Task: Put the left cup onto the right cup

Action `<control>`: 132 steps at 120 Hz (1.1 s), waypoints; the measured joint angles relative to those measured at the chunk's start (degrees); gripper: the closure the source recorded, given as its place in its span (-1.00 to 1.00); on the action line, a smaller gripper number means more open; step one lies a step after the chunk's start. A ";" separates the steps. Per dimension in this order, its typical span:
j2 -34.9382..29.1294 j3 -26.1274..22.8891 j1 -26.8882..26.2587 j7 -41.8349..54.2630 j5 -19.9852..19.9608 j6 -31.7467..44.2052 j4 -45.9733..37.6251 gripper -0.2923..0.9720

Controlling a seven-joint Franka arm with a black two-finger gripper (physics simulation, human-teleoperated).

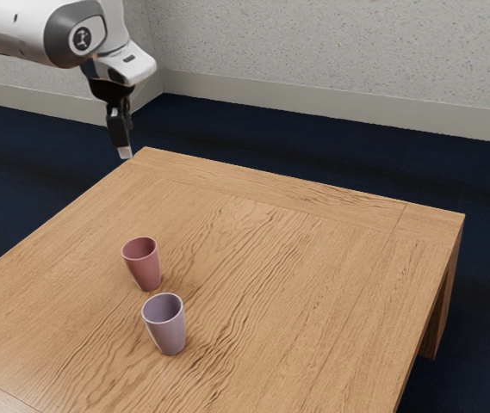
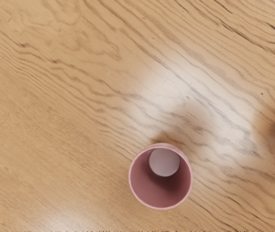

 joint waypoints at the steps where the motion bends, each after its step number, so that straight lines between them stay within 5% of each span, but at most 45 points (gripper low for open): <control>1: 0.02 0.00 0.01 0.00 0.01 -0.03 0.00 -0.54; 132: 2.08 0.00 4.05 -1.08 0.08 10.73 -17.06 -0.54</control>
